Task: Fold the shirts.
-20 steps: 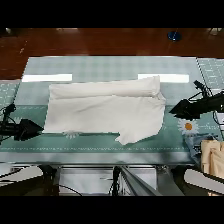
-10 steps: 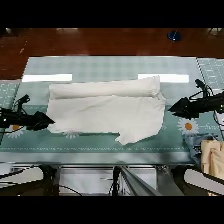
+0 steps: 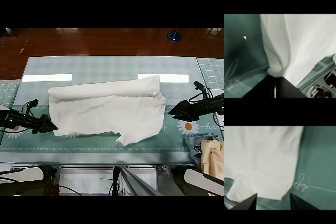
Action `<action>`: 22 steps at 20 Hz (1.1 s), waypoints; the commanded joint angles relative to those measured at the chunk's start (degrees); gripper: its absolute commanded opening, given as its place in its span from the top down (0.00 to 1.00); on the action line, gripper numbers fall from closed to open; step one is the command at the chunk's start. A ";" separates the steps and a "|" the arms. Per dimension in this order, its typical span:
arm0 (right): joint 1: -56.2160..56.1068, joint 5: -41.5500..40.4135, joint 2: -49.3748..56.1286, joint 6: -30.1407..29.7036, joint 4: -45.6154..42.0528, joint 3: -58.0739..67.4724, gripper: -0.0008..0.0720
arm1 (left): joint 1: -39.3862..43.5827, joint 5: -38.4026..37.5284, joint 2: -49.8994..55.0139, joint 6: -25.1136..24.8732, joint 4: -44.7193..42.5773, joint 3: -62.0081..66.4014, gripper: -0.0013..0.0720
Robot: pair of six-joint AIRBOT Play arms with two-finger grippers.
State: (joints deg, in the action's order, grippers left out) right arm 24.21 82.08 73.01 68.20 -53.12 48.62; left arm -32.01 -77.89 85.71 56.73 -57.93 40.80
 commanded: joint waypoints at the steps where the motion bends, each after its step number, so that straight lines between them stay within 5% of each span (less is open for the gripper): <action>1: -0.04 1.09 -2.27 1.01 1.46 -4.33 0.32 | -2.93 2.36 0.09 -0.79 -0.52 0.07 0.95; 10: -2.16 -4.50 -4.44 4.48 1.11 -15.69 0.32 | -4.39 1.16 0.02 -2.27 -0.52 0.07 0.95; 14: -13.11 -15.10 -4.42 9.88 0.24 -17.09 0.36 | -4.39 0.90 0.00 -2.29 -0.52 0.07 0.95; 18: -20.55 -26.64 -4.42 18.10 -2.84 -17.09 0.54 | -4.39 1.20 0.00 -3.80 -0.50 0.07 0.95; 19: -21.24 -27.21 -4.42 18.97 -3.76 -17.09 0.64 | -4.39 1.40 0.00 -3.82 -0.50 0.09 0.95; 20: -21.27 -27.10 -4.42 19.04 -4.04 -17.09 0.86 | -4.39 1.36 0.00 -4.52 -0.50 0.20 0.95; 21: -21.16 -26.64 -4.50 19.10 -3.61 -17.03 0.96 | -4.39 1.22 0.00 -4.63 -0.48 0.52 0.95; 22: -21.16 -26.23 -5.09 18.64 -3.26 -16.79 0.96 | -4.39 0.55 -0.02 -4.66 -0.26 1.11 0.95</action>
State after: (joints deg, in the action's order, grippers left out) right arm 4.62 58.52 68.40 84.88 -55.31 31.68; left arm -36.36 -79.55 85.76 52.84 -58.70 41.19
